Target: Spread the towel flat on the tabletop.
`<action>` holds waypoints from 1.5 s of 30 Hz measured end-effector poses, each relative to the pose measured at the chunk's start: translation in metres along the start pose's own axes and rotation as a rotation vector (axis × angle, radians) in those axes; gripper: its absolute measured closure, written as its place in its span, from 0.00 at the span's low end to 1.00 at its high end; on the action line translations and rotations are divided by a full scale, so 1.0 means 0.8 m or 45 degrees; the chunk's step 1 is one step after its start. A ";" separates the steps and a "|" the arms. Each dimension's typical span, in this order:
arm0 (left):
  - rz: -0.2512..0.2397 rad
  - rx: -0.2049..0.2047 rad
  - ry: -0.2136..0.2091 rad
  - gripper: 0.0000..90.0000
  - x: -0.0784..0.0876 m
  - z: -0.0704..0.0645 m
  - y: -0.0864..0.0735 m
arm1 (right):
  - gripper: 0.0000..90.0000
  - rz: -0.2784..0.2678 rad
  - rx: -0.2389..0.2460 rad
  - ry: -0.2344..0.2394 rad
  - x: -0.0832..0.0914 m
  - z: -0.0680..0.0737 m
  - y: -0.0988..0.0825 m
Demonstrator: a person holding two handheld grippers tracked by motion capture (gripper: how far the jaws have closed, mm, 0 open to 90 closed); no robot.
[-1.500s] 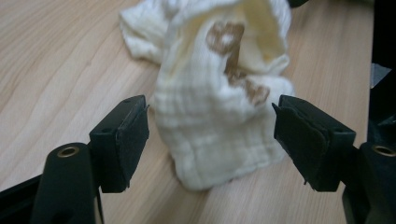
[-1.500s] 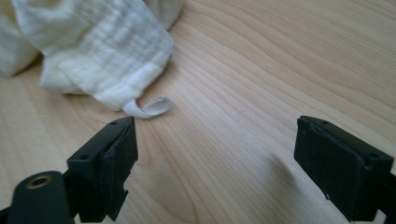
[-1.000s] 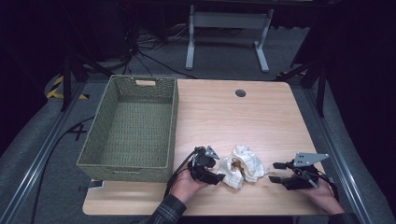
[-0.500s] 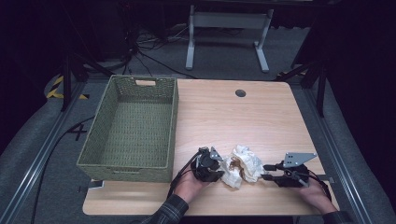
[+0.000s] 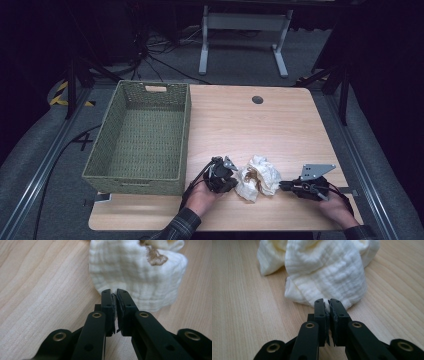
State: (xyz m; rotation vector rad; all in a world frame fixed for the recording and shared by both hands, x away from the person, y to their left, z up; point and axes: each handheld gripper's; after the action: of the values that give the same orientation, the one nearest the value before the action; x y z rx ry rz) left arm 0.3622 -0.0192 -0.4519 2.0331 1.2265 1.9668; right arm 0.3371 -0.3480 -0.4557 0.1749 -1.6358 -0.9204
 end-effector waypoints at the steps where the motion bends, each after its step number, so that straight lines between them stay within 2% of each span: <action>1: -0.015 -0.007 0.003 0.94 0.004 0.001 0.001 | 0.94 -0.014 -0.008 0.004 0.003 -0.001 0.000; 7: -0.151 0.020 0.016 0.94 0.025 0.000 0.003 | 0.94 -0.056 -0.034 -0.008 0.020 -0.005 -0.004; 11: -0.207 0.027 0.013 0.94 0.033 0.002 0.006 | 0.95 -0.099 -0.059 -0.019 0.031 -0.009 -0.006; 17: -0.276 0.025 0.006 0.95 0.048 0.002 0.017 | 0.95 -0.151 -0.071 -0.053 0.049 -0.015 -0.005; 20: -0.304 0.028 0.019 0.95 0.053 0.003 0.026 | 0.95 -0.178 -0.077 -0.066 0.058 -0.019 -0.003; 24: -0.328 0.025 0.072 0.95 0.059 0.007 0.039 | 0.95 -0.207 -0.081 -0.092 0.068 -0.028 0.002; 27: -0.314 0.027 0.118 0.95 0.060 0.012 0.046 | 0.95 -0.214 -0.093 -0.113 0.073 -0.035 0.005; 29: -0.318 0.046 0.130 0.95 0.059 0.015 0.049 | 0.95 -0.217 -0.097 -0.121 0.074 -0.038 0.006; 32: -0.310 0.070 0.178 0.95 0.057 0.024 0.056 | 0.95 -0.232 -0.132 -0.148 0.078 -0.053 0.009; 33: -0.306 0.076 0.194 0.95 0.056 0.027 0.057 | 0.95 -0.226 -0.154 -0.159 0.078 -0.062 0.010; 35: -0.284 0.080 0.241 0.95 0.051 0.034 0.062 | 0.95 -0.215 -0.166 -0.172 0.076 -0.070 0.011; 37: -0.271 0.094 0.254 0.96 0.048 0.037 0.064 | 0.95 -0.209 -0.180 -0.174 0.075 -0.074 0.012; 42: -0.223 0.129 0.308 0.96 0.035 0.049 0.068 | 0.95 -0.185 -0.227 -0.200 0.065 -0.097 0.013; 45: -0.198 0.144 0.346 0.96 0.027 0.056 0.070 | 0.95 -0.147 -0.245 -0.217 0.059 -0.107 0.012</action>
State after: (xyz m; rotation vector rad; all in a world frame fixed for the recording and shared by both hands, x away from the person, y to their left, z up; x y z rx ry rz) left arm 0.4254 -0.0242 -0.4119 1.6932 1.5296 2.1957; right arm 0.4027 -0.4083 -0.4135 0.0598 -1.6950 -1.2025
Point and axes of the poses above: each handheld gripper's, and its own axes: x roughly backward along the jaws, y roughly out of its top, z roughly to its left, and after that the axes turned 7 degrees about z, right-handed
